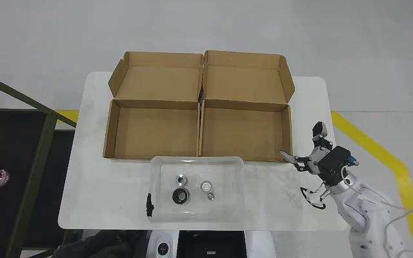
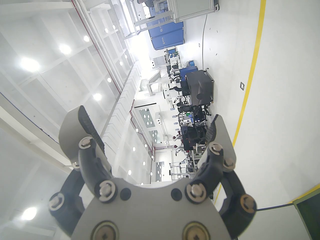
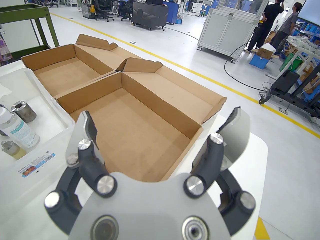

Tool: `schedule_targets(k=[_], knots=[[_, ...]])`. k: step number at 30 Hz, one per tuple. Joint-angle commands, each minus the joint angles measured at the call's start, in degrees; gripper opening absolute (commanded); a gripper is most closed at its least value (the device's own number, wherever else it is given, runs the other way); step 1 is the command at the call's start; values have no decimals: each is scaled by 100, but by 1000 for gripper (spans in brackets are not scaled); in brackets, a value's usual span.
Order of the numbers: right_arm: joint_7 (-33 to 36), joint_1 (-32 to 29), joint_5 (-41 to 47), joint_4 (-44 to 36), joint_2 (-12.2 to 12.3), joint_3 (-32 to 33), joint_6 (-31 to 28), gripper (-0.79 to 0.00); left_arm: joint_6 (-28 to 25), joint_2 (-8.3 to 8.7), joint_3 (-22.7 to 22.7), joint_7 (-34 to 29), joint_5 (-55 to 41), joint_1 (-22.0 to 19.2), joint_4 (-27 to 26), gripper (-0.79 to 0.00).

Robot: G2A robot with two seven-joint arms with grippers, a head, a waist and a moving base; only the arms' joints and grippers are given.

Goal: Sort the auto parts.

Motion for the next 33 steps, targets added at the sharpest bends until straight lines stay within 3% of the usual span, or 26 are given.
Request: schedule_targets(k=[1, 11, 21, 33], knots=[[0, 0, 0, 0, 0, 0, 0, 0, 0, 0, 0, 0, 0, 0, 0, -1], [35, 0, -23, -6, 2, -19, -23, 0, 0, 0, 0, 0, 0, 0, 0, 0], [1513, 445, 277, -278, 98, -605, -1255, 0, 0, 0, 0, 0, 0, 0, 0, 0], [3022, 1379, 965, -533, 123, -2039, -1925, 0, 0, 0, 0, 0, 0, 0, 0, 0]])
